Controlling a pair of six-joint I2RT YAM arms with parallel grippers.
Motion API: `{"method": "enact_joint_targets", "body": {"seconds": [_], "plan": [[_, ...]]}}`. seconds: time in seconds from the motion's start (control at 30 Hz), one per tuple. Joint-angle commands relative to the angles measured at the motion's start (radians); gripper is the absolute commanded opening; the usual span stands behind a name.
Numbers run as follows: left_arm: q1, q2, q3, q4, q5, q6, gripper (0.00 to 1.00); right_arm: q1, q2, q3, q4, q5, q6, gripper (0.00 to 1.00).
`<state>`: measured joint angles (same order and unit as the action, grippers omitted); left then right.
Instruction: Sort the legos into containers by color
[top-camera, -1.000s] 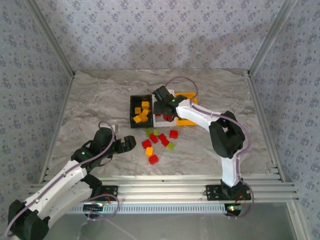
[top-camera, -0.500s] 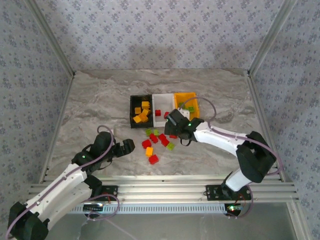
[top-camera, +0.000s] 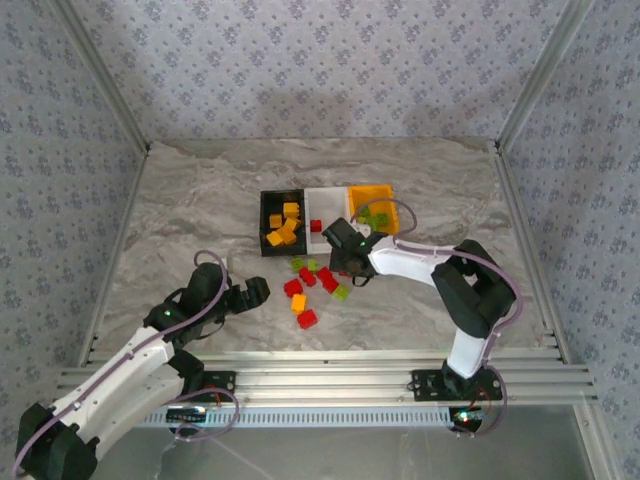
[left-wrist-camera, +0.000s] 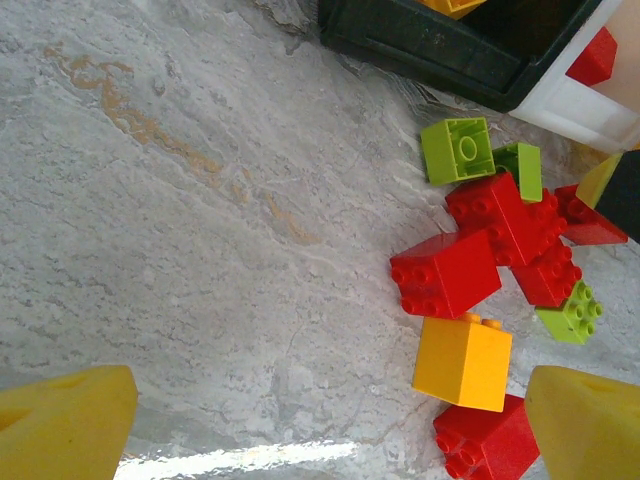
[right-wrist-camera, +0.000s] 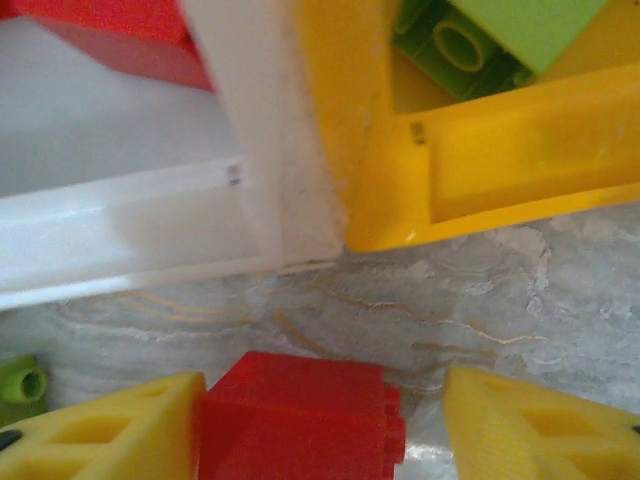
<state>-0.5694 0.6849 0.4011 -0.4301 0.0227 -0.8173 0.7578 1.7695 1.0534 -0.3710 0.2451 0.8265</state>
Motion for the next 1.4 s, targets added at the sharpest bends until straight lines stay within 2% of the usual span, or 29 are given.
{"method": "enact_joint_targets", "body": {"seconds": [0.0, 0.1, 0.23, 0.37, 0.47, 0.6, 0.87, 1.0, 1.13, 1.23, 1.37], "plan": [[0.004, 0.007, 0.024, 0.005, 0.011, 0.002, 1.00, -0.009, 0.024, 0.023, -0.009, -0.010, -0.007, 0.58], [0.005, 0.012, 0.027, 0.006, 0.013, 0.006, 1.00, -0.009, 0.003, -0.001, 0.001, -0.016, -0.008, 0.49], [0.006, 0.018, 0.024, 0.014, 0.019, 0.015, 1.00, -0.001, -0.098, -0.041, -0.003, -0.015, -0.028, 0.41], [0.005, 0.023, 0.023, 0.022, 0.028, 0.025, 0.99, 0.023, -0.235, -0.038, -0.035, 0.001, -0.092, 0.40], [0.006, 0.031, 0.027, 0.034, 0.037, 0.033, 0.99, 0.031, -0.268, 0.021, -0.058, -0.020, -0.148, 0.40], [0.004, 0.048, 0.037, 0.039, 0.046, 0.036, 0.99, 0.022, -0.190, 0.130, -0.072, -0.024, -0.183, 0.42], [0.005, 0.046, 0.047, 0.023, 0.062, 0.031, 0.99, -0.046, 0.091, 0.414, -0.106, 0.013, -0.210, 0.44], [0.004, 0.049, 0.051, 0.017, 0.071, 0.041, 0.99, -0.062, 0.184, 0.490, -0.121, 0.031, -0.178, 0.51], [0.005, 0.051, 0.059, -0.002, 0.066, 0.055, 1.00, -0.072, 0.222, 0.543, -0.133, 0.013, -0.182, 0.65], [0.005, 0.051, 0.058, 0.001, 0.066, 0.053, 0.99, -0.076, 0.200, 0.550, -0.143, 0.011, -0.186, 0.76], [0.005, 0.044, 0.063, -0.006, 0.055, 0.046, 0.99, -0.048, 0.085, 0.466, -0.117, 0.007, -0.189, 0.83]]}}
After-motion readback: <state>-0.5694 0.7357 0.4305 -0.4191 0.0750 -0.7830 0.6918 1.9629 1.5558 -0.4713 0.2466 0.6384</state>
